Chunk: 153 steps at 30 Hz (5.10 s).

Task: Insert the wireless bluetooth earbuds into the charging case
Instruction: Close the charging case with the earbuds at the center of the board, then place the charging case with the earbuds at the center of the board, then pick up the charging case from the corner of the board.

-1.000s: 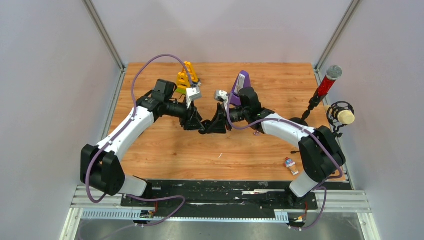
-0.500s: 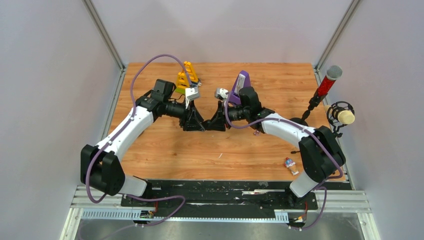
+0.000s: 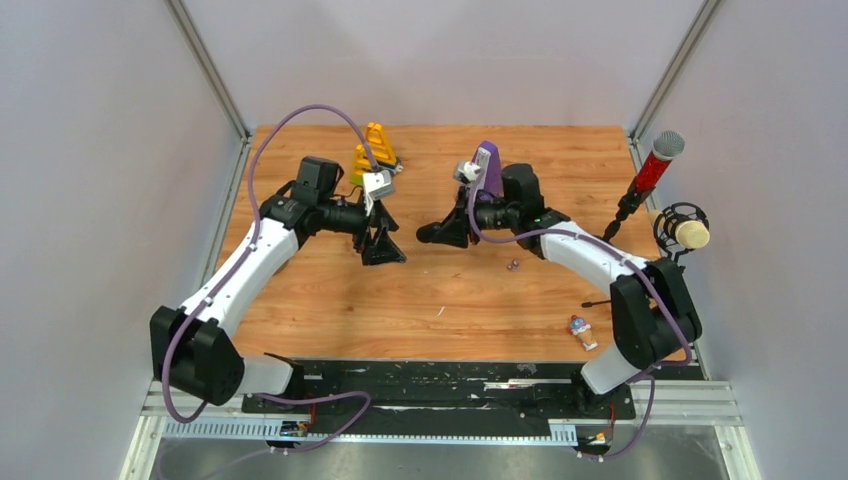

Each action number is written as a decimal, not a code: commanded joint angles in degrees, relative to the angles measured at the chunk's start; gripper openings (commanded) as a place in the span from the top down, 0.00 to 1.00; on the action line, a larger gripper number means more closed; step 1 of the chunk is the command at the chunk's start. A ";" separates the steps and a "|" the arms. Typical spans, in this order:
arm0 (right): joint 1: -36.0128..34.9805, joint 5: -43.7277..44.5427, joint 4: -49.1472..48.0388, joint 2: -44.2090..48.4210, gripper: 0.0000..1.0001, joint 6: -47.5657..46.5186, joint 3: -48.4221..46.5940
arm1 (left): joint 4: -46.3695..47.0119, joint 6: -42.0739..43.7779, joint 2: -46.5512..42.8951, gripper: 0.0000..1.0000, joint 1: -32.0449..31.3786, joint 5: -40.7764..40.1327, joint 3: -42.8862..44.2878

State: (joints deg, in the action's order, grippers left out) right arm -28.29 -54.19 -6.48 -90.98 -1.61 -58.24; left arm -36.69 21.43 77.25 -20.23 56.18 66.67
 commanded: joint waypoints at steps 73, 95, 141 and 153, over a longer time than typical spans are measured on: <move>20.65 29.24 25.94 -8.72 0.30 7.20 -8.42 | 8.32 0.06 -14.58 0.00 3.18 -41.44 -10.43; 16.23 16.20 30.92 24.96 0.13 -7.39 -5.44 | 9.23 5.69 -8.79 0.00 6.73 -55.97 -11.77; 11.58 17.01 25.66 29.96 0.01 -10.66 1.34 | 1.57 25.00 7.24 0.00 35.68 -48.92 -10.98; 11.41 17.81 25.64 29.55 0.01 -10.96 1.27 | 1.94 26.63 19.46 0.01 37.63 -42.85 -6.18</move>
State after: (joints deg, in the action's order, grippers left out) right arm -16.49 -36.91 21.58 -62.39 -11.68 -57.01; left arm -36.42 46.26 95.85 17.02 10.17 58.15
